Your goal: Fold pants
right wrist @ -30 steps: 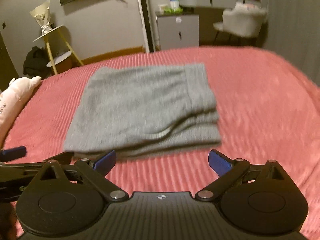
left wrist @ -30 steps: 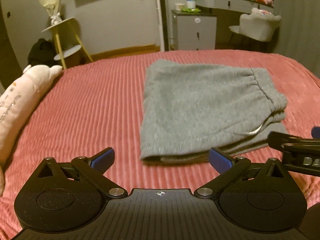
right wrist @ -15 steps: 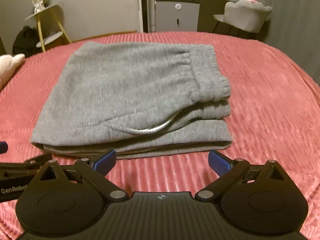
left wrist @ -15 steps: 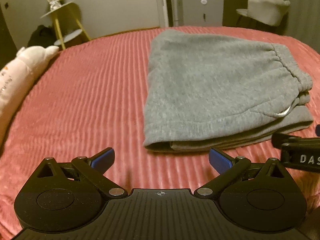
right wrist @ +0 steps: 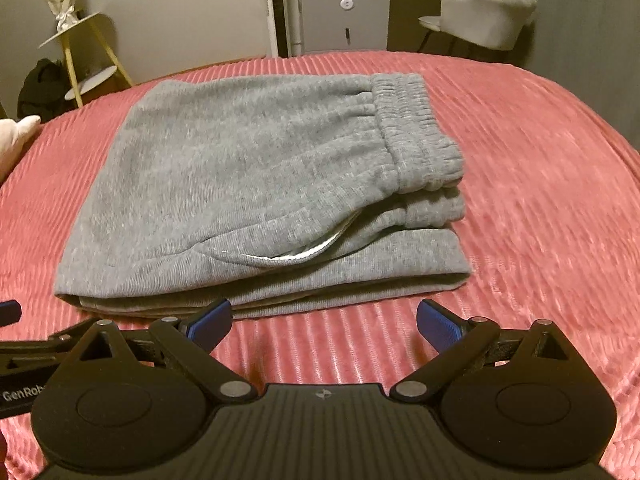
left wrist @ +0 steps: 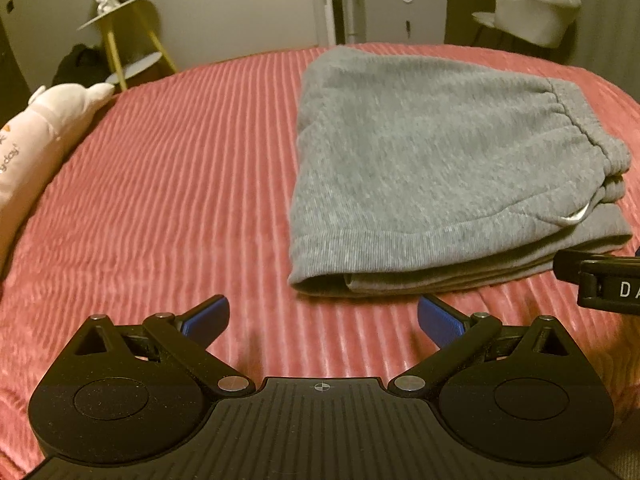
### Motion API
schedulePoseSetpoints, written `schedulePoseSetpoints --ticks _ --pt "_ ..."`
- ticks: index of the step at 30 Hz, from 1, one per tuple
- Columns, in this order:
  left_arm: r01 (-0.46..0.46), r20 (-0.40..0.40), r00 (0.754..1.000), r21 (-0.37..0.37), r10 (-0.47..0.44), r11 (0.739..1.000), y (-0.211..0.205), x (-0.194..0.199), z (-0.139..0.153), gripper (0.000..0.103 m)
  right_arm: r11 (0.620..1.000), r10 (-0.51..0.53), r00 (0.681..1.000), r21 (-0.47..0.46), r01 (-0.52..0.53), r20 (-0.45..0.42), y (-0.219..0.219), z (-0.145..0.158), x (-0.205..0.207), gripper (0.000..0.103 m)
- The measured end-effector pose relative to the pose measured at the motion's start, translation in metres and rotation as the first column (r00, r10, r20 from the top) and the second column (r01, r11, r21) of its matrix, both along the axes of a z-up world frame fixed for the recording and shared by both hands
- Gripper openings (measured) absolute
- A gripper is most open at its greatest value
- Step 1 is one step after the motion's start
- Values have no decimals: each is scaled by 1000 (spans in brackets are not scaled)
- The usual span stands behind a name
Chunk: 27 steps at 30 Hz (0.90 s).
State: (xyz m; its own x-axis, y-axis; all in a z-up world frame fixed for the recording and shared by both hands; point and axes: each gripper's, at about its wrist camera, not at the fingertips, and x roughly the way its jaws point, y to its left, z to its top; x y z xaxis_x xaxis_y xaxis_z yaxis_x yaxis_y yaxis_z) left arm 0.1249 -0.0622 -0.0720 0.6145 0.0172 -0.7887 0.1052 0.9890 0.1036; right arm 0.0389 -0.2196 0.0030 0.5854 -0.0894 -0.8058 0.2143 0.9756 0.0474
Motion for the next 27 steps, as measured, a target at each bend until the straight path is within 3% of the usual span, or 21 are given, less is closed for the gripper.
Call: schedulePoseSetpoints --ticks 12,27 --pt "-26 -2 1000 -21 26 999 6 -1 4 103 998 32 999 -57 -31 13 10 4 -2 99" --pt "-29 -15 999 -10 29 1000 6 0 1 103 999 26 1000 -38 -25 9 9 2 -2 99"
